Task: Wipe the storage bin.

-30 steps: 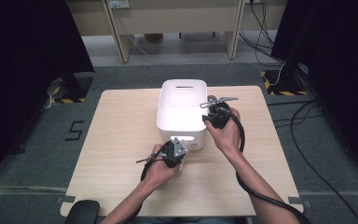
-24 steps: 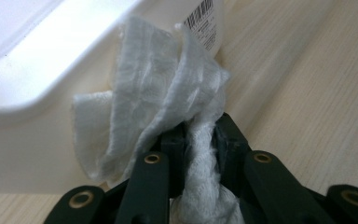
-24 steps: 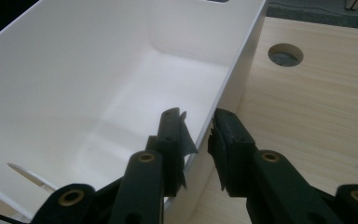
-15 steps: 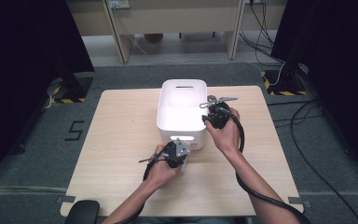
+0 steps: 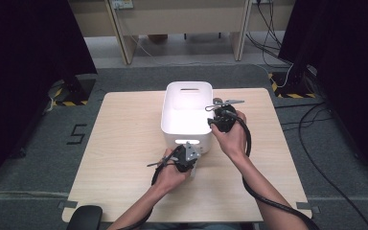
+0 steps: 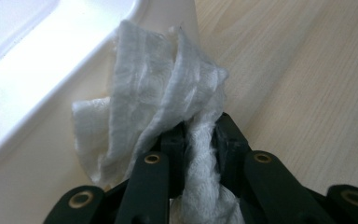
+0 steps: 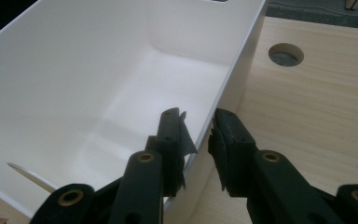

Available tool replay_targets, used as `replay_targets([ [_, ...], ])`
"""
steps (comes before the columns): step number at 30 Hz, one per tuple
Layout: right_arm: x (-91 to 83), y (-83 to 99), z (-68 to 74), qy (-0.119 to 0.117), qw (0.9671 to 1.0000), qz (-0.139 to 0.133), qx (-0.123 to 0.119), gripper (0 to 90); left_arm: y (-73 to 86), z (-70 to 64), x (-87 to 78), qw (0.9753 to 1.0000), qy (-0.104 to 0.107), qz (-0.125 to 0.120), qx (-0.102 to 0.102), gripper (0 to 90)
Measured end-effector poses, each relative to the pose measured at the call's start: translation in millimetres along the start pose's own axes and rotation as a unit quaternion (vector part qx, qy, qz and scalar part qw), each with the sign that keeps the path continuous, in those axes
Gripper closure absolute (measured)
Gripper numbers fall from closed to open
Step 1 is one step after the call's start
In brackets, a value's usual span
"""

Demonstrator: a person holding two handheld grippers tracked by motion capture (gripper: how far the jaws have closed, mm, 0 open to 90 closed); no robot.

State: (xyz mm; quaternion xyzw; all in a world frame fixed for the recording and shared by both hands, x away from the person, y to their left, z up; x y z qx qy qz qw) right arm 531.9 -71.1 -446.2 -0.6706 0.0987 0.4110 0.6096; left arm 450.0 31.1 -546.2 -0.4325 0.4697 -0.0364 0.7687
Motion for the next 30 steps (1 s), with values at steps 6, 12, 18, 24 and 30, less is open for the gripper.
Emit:
replay_targets([
  [6, 0.3, -0.1, -0.1, 0.000, 1.0000, 0.000, -0.001, 73.2, -7.0, -0.5, -5.3, 0.9999, -0.001, -0.013, 0.000, 76.9],
  [12, 0.4, 0.3, 0.8, -0.001, 1.0000, 0.001, 0.002, 73.2, -15.2, -1.0, -13.4, 0.9997, 0.000, -0.026, -0.002, 76.9],
  [18, 0.9, 0.5, 1.3, -0.002, 1.0000, 0.002, 0.001, 73.5, -24.7, -3.0, -23.9, 0.9992, 0.003, -0.039, -0.008, 76.9],
  [24, 1.9, 1.0, 2.3, -0.003, 1.0000, 0.004, -0.004, 74.3, -34.1, -4.8, -35.4, 0.9986, 0.008, -0.049, -0.017, 76.9],
  [30, 1.0, 1.1, 3.6, -0.006, 0.9999, 0.011, 0.007, 74.5, -39.8, -5.4, -43.1, 0.9980, 0.010, -0.056, -0.028, 76.8],
])
Point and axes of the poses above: each handheld gripper's, and its own axes: x roughly forward along the jaws, y roughly out of its underside, z roughly to its left, the point moved 9 cm from there along x, roughly forward along the jaws, and after that the axes turned 3 degrees about -x, right-handed, at the moved point
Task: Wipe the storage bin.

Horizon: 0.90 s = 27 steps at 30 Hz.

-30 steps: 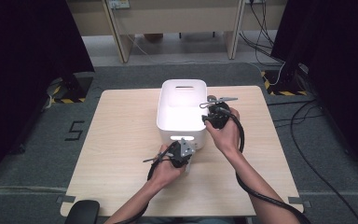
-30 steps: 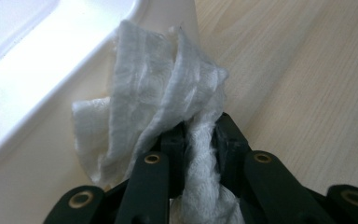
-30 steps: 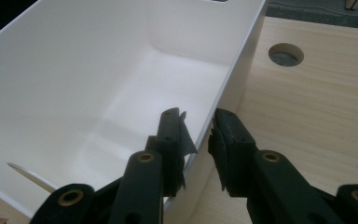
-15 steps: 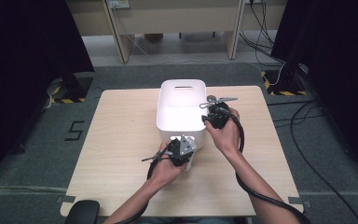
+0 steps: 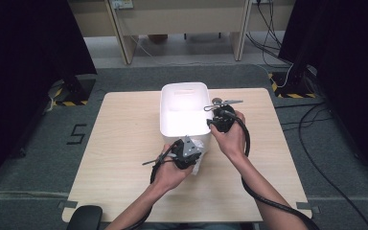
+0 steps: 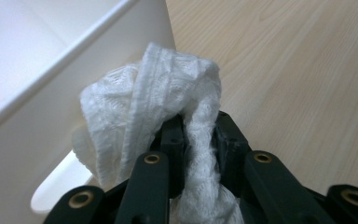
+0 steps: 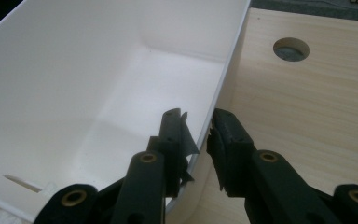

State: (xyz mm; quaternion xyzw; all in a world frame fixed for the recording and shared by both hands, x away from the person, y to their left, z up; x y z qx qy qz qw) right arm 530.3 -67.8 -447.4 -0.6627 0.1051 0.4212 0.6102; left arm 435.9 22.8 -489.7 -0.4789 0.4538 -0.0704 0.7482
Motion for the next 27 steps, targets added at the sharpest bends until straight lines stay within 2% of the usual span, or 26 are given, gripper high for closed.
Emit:
replay_targets([
  [2, -2.8, -1.4, 0.1, -0.004, 1.0000, -0.001, 0.006, 75.0, 0.8, 0.7, -1.3, 1.0000, 0.000, 0.005, 0.002, 76.9],
  [8, -10.9, -5.6, 0.5, -0.004, 0.9999, -0.008, 0.007, 76.2, -6.5, -1.7, -10.4, 1.0000, -0.003, -0.004, 0.001, 76.8],
  [13, -12.8, -3.0, 2.6, -0.008, 0.9999, -0.002, 0.010, 79.2, -11.7, 5.6, -15.6, 0.9999, -0.012, -0.010, -0.007, 76.9],
  [20, -16.2, -3.3, 12.5, -0.012, 0.9999, -0.004, 0.001, 81.6, -13.7, 15.3, -16.5, 0.9996, -0.024, -0.008, -0.014, 76.9],
  [27, -16.5, -3.6, 13.6, -0.017, 0.9998, -0.005, 0.005, 82.3, -15.8, 15.3, -16.5, 0.9996, -0.025, -0.005, -0.012, 76.9],
])
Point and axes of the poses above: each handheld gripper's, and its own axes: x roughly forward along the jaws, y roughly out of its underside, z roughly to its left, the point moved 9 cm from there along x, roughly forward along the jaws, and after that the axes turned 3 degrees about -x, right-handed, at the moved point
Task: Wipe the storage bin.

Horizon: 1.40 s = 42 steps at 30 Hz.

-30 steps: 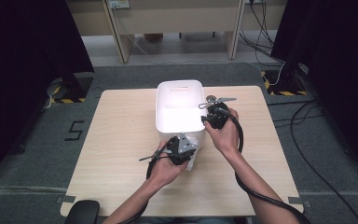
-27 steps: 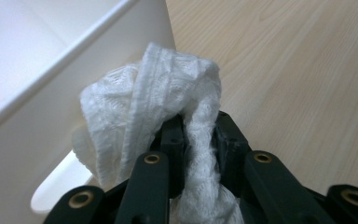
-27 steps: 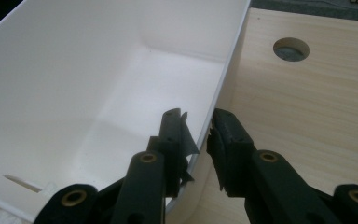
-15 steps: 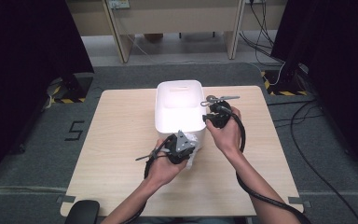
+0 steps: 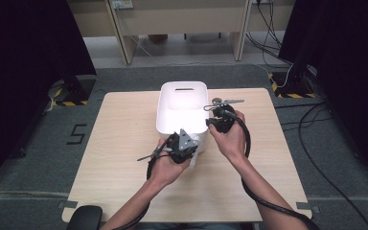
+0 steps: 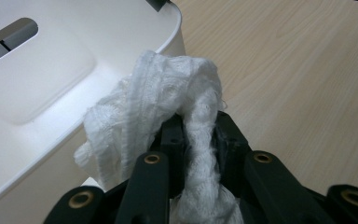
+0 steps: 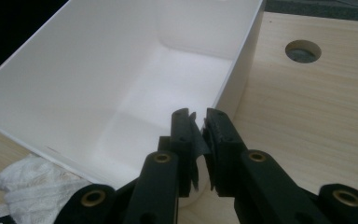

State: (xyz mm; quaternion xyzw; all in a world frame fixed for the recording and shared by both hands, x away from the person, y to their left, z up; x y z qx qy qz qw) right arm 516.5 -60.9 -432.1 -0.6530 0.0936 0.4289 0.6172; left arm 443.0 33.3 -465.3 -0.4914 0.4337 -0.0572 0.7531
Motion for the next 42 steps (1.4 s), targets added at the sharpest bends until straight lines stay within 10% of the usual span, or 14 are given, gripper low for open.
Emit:
replay_targets([
  [42, 1.4, -1.1, 2.1, -0.004, 1.0000, -0.006, -0.002, 82.8, -4.8, -6.8, 19.0, 0.9995, 0.005, 0.022, 0.022, 76.8],
])
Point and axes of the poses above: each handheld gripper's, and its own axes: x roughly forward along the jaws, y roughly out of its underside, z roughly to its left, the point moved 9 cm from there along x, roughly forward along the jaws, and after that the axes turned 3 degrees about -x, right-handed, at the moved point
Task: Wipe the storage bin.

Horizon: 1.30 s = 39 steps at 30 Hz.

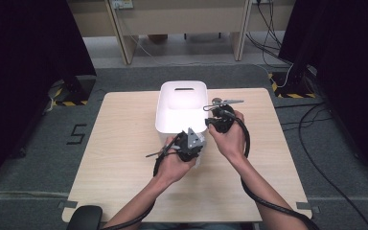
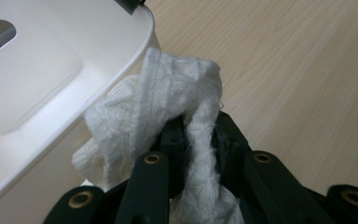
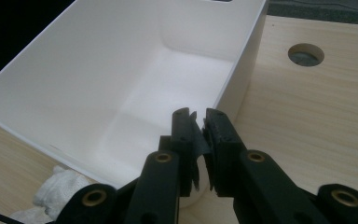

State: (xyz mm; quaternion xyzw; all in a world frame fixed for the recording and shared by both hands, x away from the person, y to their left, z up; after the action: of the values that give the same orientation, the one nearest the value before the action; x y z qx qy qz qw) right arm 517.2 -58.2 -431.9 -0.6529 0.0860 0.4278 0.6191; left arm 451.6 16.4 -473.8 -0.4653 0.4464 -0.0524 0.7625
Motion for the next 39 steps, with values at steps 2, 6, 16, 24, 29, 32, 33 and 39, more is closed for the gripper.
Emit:
replay_targets([
  [2, 0.3, -0.3, 0.0, -0.001, 1.0000, 0.000, 0.000, 82.8, -0.1, -0.1, 0.5, 1.0000, -0.001, -0.001, 0.000, 76.9],
  [6, 0.3, -0.3, 0.3, -0.001, 1.0000, -0.001, 0.000, 82.9, -2.4, -1.1, -1.2, 1.0000, -0.001, -0.004, 0.002, 76.9],
  [16, 0.3, -0.4, 0.2, -0.001, 1.0000, -0.001, -0.002, 82.9, -3.5, -2.1, 2.5, 1.0000, 0.002, -0.008, 0.002, 76.8],
  [24, 0.5, -0.4, 0.2, -0.002, 1.0000, -0.001, -0.002, 82.9, 8.4, -8.2, 19.8, 0.9998, 0.005, -0.001, 0.017, 76.8],
  [29, 0.6, -0.5, 0.3, -0.003, 1.0000, -0.001, -0.002, 82.9, 17.1, -12.0, 31.7, 0.9994, -0.001, 0.001, 0.034, 76.8],
  [32, 0.7, -0.6, 0.4, -0.002, 1.0000, -0.002, -0.001, 82.9, 23.4, -14.5, 39.1, 0.9995, 0.004, 0.009, 0.031, 76.8],
  [33, 0.7, -0.6, 0.3, -0.002, 1.0000, -0.002, -0.001, 82.9, 25.5, -14.9, 41.6, 0.9994, 0.006, 0.012, 0.032, 76.8],
  [39, 0.6, -0.5, 0.4, -0.003, 1.0000, -0.002, -0.002, 82.9, 36.8, -18.0, 55.1, 0.9992, 0.011, 0.026, 0.030, 76.8],
])
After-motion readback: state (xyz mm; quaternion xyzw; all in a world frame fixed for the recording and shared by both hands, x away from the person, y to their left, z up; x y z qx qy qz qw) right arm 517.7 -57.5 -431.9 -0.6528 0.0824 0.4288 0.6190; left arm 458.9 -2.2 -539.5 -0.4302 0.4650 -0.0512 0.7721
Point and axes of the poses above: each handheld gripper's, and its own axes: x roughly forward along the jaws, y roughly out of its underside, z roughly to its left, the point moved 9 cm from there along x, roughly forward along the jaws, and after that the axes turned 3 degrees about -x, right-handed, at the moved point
